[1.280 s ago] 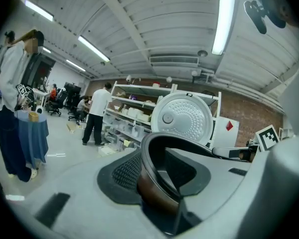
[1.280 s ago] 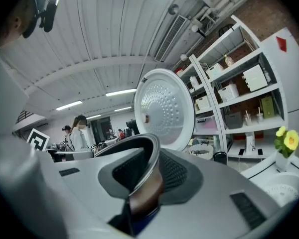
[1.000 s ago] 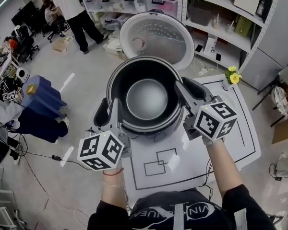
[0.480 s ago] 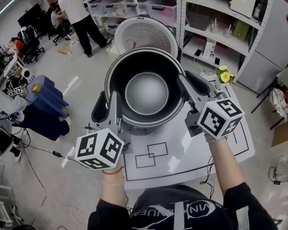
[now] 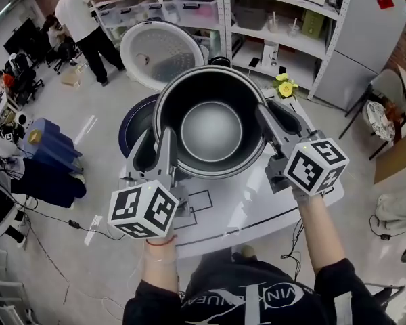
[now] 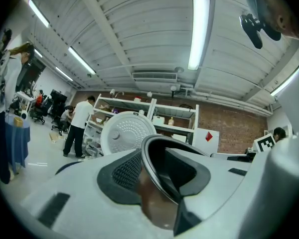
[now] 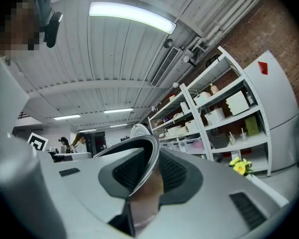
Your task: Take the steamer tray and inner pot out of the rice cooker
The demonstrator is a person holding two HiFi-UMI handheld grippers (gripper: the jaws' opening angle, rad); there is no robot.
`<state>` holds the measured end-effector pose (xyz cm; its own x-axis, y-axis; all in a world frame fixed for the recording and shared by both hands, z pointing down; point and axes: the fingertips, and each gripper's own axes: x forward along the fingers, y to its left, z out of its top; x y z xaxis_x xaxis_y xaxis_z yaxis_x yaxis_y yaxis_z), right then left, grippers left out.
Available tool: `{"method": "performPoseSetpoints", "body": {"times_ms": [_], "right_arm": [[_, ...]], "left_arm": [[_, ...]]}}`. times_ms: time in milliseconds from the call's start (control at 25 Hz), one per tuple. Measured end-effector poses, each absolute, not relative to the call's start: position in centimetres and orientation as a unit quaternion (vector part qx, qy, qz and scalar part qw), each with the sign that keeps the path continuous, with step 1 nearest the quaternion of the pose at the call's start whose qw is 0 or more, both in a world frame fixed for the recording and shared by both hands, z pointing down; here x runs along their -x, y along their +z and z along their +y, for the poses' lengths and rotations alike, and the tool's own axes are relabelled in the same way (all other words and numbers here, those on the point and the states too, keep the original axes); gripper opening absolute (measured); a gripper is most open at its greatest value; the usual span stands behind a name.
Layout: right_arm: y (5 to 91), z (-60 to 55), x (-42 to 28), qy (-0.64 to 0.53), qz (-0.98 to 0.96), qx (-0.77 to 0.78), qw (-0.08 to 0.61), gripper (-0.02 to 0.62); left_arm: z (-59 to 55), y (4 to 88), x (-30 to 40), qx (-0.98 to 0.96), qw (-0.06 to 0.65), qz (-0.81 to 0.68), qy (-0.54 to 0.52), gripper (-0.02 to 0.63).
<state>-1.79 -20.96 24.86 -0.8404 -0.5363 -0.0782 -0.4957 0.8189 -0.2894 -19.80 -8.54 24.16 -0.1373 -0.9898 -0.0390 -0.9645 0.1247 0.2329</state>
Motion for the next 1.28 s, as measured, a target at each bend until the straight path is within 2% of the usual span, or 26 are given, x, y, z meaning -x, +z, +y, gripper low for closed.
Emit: {"method": "performPoseSetpoints", "body": {"times_ms": [760, 1280], "right_arm": [[35.0, -21.5, -17.4, -0.182, 0.894, 0.407, 0.039, 0.086], [43.0, -20.2, -24.8, -0.224, 0.859, 0.461, 0.007, 0.087]], "left_arm": [[-14.4, 34.4, 3.4, -0.736, 0.170, -0.651, -0.072, 0.126], [-15.5, 41.9, -3.4, -0.760, 0.226, -0.608, -0.041, 0.126]]}}
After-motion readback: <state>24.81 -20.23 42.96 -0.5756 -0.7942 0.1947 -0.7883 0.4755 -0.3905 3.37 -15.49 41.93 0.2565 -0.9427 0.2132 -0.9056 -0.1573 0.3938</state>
